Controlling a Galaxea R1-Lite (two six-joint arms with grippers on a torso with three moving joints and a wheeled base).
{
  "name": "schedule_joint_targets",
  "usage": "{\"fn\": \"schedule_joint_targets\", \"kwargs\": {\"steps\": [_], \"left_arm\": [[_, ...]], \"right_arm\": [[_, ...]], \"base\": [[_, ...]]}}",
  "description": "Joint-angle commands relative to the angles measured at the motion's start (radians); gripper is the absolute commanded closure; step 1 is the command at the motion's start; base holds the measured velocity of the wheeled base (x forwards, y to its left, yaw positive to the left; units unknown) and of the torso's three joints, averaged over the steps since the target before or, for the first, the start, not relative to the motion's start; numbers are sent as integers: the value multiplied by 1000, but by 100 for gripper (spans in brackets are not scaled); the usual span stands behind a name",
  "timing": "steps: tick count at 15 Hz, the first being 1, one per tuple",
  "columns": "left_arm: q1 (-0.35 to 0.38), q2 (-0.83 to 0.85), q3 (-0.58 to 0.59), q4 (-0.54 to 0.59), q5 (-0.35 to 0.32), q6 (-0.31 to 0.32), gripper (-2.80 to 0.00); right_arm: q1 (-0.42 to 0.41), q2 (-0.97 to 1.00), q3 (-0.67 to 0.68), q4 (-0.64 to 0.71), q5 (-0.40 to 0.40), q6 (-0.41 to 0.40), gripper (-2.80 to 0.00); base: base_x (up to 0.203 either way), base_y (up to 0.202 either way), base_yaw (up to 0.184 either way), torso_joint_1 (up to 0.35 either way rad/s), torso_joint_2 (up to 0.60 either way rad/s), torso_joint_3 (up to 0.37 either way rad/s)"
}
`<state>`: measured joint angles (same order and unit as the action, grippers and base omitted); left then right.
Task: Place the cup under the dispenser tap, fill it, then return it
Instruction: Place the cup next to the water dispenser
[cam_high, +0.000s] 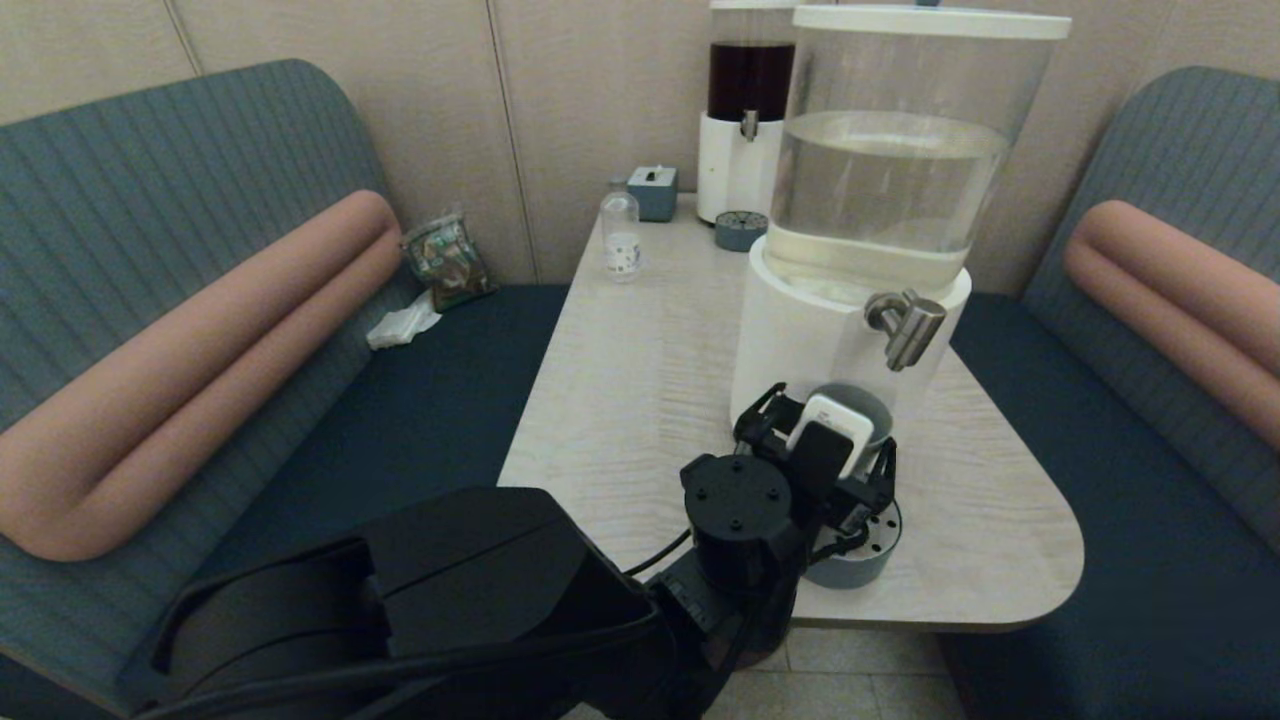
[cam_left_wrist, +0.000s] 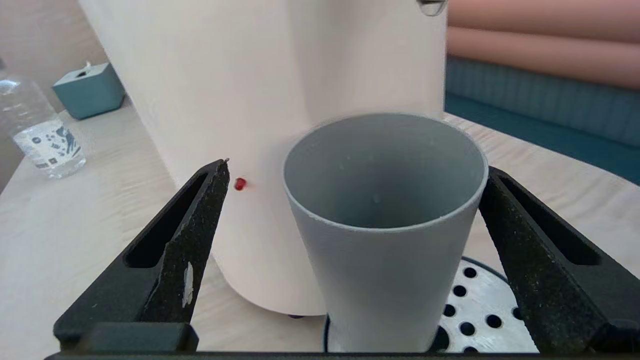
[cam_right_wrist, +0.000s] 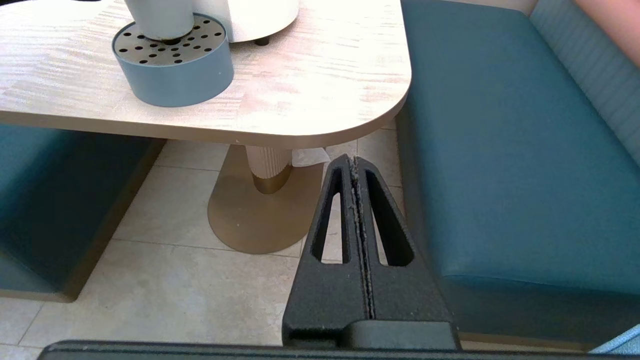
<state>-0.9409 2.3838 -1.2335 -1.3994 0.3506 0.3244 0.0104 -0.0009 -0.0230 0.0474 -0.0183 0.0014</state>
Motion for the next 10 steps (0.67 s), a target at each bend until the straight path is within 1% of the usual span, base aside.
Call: {"fn": "schedule_joint_targets", "kwargs": {"steps": [1, 6, 10], "left_arm": [[-1, 5, 2, -7, 2, 1, -280], [-7, 64, -9, -22, 2, 1, -280], [-13, 61, -15, -24, 12, 0, -280]], "right_arm": [[0, -1, 0, 0, 0, 0, 0], [0, -2, 0, 0, 0, 0, 0], [0, -1, 0, 0, 0, 0, 0]], "base": [[0, 0, 0, 0, 0, 0], [0, 0, 0, 0, 0, 0], [0, 0, 0, 0, 0, 0]]}}
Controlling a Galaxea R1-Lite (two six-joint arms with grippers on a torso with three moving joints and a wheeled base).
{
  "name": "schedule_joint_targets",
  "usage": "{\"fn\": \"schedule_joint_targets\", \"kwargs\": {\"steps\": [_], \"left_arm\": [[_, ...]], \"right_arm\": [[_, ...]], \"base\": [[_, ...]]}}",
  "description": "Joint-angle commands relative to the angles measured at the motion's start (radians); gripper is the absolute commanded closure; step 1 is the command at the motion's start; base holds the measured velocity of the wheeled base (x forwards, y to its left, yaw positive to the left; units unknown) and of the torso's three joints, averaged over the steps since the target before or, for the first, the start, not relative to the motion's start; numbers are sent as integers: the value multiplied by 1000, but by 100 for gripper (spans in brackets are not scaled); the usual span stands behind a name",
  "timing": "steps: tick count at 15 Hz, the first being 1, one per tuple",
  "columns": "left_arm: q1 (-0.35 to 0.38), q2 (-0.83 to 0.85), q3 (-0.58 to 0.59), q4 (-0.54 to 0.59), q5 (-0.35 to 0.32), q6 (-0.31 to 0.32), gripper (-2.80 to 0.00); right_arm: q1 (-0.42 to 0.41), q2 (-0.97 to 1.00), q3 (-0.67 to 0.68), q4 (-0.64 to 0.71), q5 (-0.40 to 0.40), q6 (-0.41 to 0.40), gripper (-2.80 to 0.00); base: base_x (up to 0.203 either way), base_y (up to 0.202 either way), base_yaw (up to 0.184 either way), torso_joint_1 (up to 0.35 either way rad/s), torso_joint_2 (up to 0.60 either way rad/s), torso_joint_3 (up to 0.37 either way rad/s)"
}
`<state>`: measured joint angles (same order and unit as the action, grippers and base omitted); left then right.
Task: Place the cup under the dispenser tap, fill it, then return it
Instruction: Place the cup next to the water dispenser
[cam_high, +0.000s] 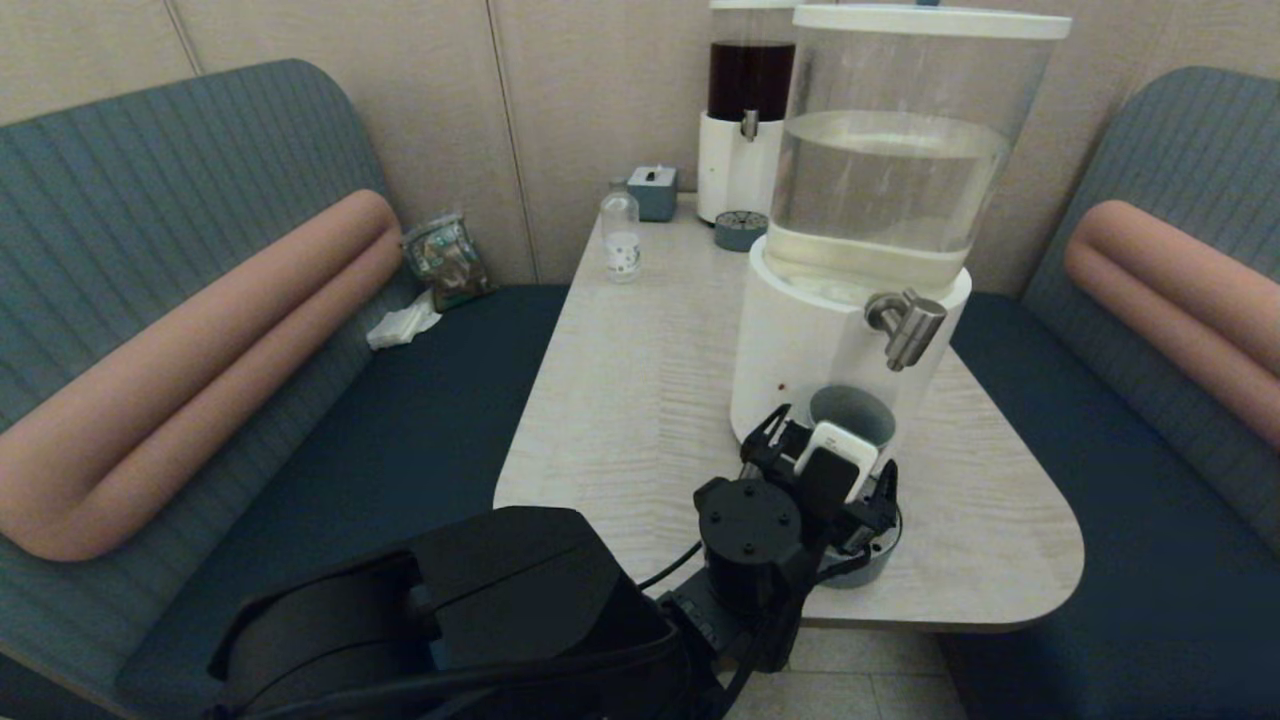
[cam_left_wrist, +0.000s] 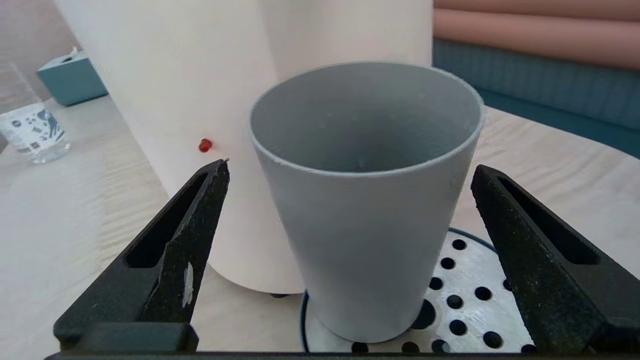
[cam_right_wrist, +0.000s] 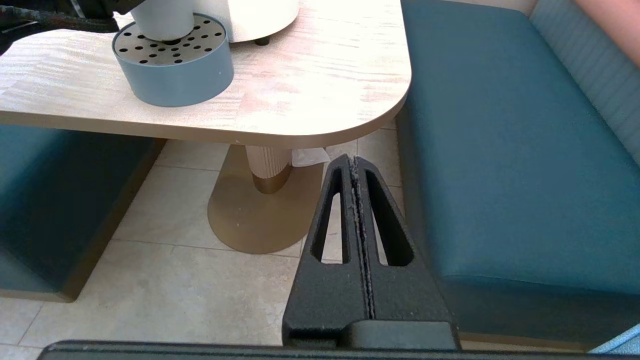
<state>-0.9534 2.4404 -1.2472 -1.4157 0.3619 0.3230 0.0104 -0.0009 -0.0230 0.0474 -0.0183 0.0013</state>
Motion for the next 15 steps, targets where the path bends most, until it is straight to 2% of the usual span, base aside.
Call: {"fn": "schedule_joint_targets", "kwargs": {"steps": [1, 2, 15], "left_arm": [[-1, 8, -1, -7, 11, 2, -280], [-1, 9, -4, -8, 14, 2, 0], [-1, -38, 9, -5, 15, 2, 0]], "right_arm": [[0, -2, 0, 0, 0, 0, 0], [0, -2, 0, 0, 0, 0, 0], [0, -2, 0, 0, 0, 0, 0]], "base": [[0, 0, 0, 0, 0, 0], [0, 0, 0, 0, 0, 0], [0, 0, 0, 0, 0, 0]]}}
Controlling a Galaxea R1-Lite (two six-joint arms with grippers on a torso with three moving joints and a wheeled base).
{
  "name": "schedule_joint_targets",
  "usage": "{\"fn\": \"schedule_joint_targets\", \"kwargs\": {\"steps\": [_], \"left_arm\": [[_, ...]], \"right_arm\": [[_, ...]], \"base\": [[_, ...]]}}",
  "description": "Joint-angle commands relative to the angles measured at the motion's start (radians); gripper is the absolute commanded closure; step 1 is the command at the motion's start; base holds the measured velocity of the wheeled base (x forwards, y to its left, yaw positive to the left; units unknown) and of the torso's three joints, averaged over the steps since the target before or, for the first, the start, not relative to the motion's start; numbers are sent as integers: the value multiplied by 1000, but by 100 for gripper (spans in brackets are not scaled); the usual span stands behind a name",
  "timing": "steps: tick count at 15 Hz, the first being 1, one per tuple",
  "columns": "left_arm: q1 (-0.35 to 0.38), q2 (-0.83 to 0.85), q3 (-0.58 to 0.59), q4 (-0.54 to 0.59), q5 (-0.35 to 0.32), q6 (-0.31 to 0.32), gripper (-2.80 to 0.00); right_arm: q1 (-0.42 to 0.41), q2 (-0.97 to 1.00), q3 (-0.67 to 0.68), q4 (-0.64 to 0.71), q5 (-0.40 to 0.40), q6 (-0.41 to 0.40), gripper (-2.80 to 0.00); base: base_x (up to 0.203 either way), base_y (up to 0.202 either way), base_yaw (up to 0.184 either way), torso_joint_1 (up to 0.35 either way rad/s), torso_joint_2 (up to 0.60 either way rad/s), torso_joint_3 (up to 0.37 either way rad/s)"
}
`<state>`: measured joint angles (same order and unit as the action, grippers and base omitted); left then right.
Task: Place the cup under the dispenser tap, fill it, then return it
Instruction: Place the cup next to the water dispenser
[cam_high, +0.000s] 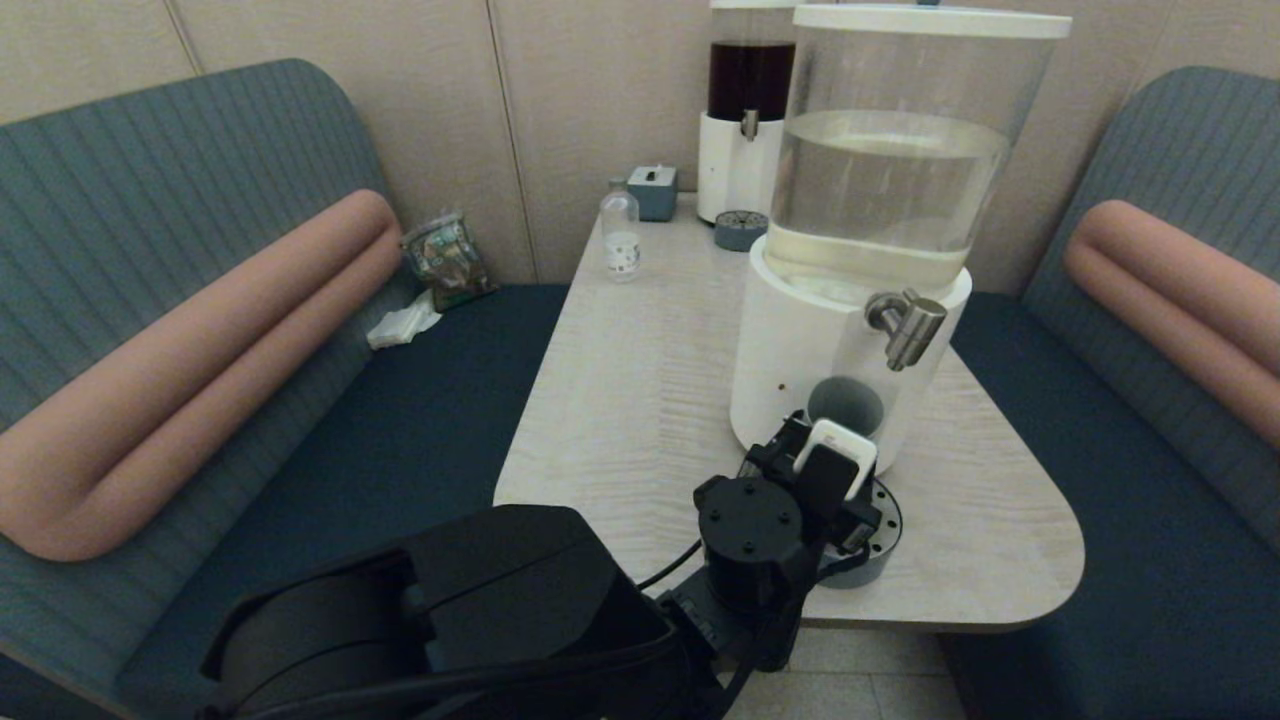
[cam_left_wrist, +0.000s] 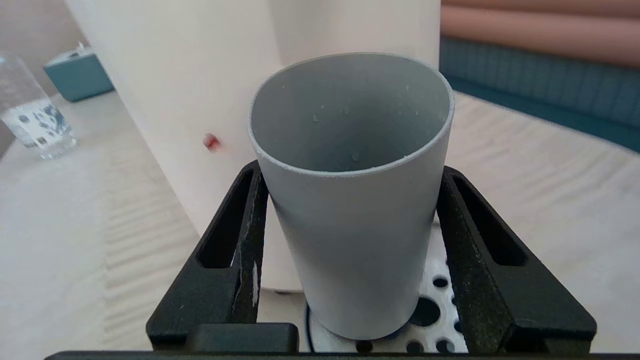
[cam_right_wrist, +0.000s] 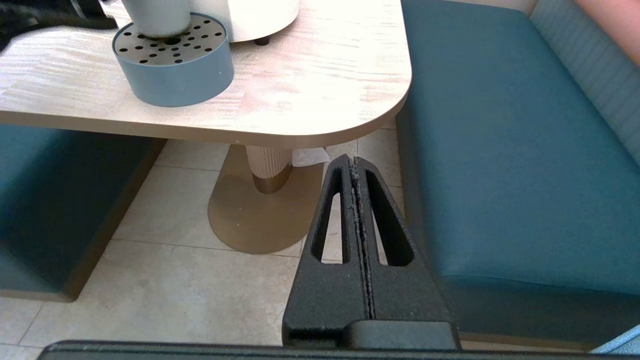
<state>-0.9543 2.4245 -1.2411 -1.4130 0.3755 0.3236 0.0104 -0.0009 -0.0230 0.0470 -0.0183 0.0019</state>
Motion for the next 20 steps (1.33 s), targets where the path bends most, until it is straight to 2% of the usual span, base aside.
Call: {"fn": "schedule_joint_targets", "kwargs": {"steps": [1, 6, 12, 20], "left_arm": [[0, -32, 11, -9, 6, 3, 0], [-9, -101, 104, -13, 35, 9, 0], [-16, -155, 230, -111, 79, 35, 0], [3, -229, 351, -117, 106, 34, 0]], "right_arm": [[0, -2, 0, 1, 0, 0, 0], [0, -1, 0, 1, 0, 0, 0], [0, -2, 0, 1, 0, 0, 0], [0, -2, 0, 1, 0, 0, 0]], "base": [[0, 0, 0, 0, 0, 0], [0, 0, 0, 0, 0, 0], [0, 0, 0, 0, 0, 0], [0, 0, 0, 0, 0, 0]]}}
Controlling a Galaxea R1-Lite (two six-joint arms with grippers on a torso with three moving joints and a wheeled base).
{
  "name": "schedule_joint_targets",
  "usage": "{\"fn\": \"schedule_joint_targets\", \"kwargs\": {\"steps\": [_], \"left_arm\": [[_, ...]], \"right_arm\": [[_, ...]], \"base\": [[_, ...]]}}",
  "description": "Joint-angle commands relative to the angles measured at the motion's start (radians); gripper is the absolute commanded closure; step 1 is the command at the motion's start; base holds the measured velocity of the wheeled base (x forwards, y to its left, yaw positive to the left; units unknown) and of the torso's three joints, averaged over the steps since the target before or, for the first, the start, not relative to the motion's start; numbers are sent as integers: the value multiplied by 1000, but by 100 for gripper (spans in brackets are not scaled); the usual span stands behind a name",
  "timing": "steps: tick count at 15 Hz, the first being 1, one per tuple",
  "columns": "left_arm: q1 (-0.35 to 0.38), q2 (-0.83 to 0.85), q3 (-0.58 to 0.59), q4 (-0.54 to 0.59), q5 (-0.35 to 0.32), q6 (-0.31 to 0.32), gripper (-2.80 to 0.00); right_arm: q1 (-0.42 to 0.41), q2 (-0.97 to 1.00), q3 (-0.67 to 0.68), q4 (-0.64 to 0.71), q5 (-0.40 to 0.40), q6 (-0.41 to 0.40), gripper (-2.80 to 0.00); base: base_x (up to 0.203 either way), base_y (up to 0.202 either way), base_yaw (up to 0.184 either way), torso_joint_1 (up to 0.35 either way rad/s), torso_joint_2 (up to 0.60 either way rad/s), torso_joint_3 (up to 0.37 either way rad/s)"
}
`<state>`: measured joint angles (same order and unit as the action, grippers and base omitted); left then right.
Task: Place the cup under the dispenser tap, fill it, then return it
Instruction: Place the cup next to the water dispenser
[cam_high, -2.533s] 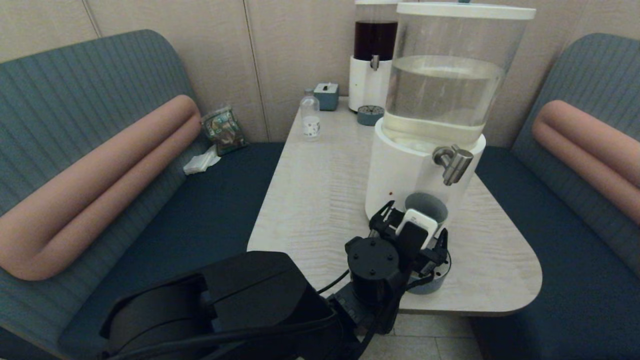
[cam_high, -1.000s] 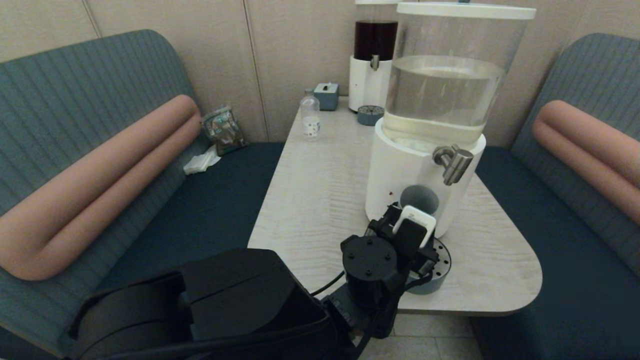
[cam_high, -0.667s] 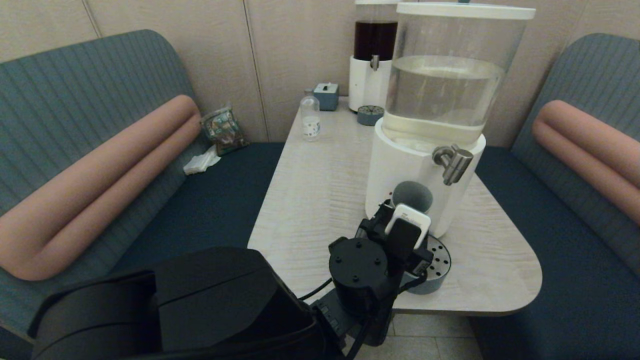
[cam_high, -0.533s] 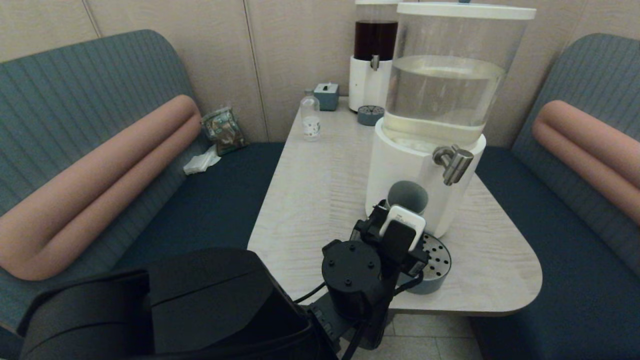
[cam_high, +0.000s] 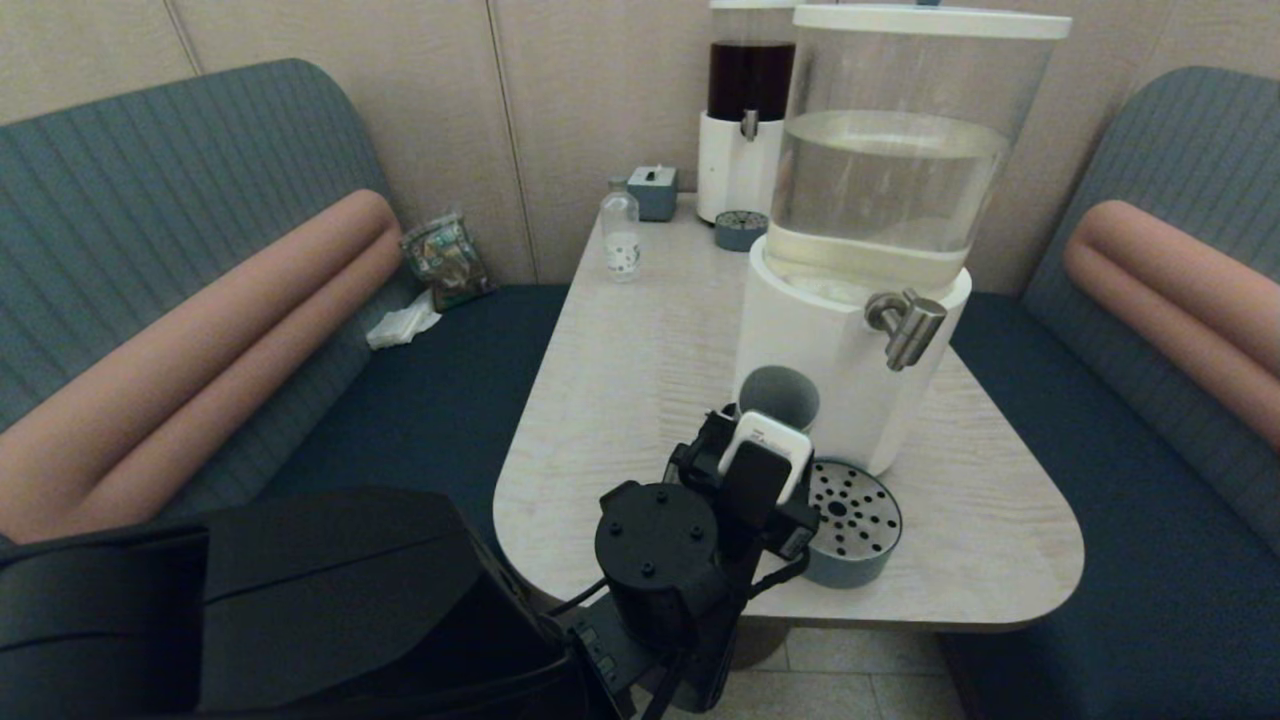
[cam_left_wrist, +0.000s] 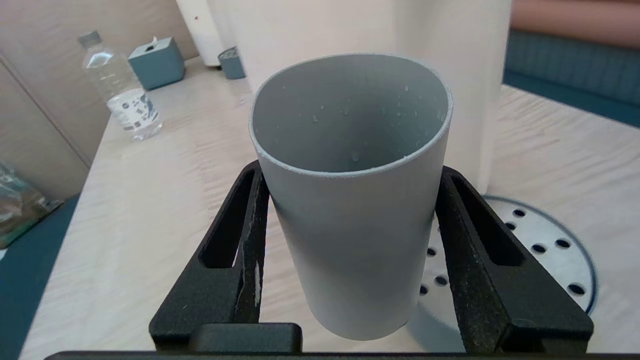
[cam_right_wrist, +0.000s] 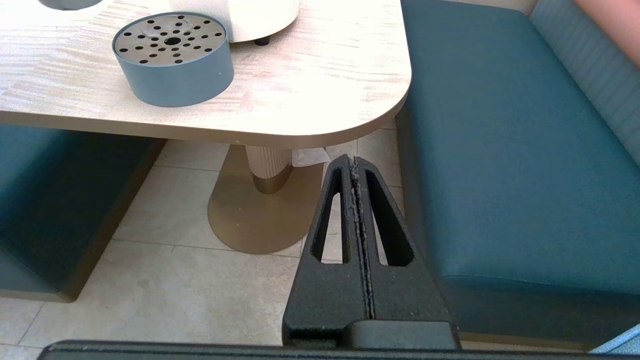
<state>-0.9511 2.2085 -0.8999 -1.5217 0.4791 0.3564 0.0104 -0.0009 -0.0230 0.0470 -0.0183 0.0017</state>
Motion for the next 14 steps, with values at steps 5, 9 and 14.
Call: {"fn": "schedule_joint_targets", "kwargs": {"steps": [5, 9, 14], "left_arm": [[54, -46, 46, -8, 21, 0, 0], [136, -47, 64, -8, 17, -6, 0], [260, 12, 20, -8, 5, -37, 0]], "right_arm": [[0, -2, 0, 1, 0, 0, 0], [0, -2, 0, 1, 0, 0, 0], [0, -2, 0, 1, 0, 0, 0]], "base": [[0, 0, 0, 0, 0, 0], [0, 0, 0, 0, 0, 0], [0, 0, 0, 0, 0, 0]]}}
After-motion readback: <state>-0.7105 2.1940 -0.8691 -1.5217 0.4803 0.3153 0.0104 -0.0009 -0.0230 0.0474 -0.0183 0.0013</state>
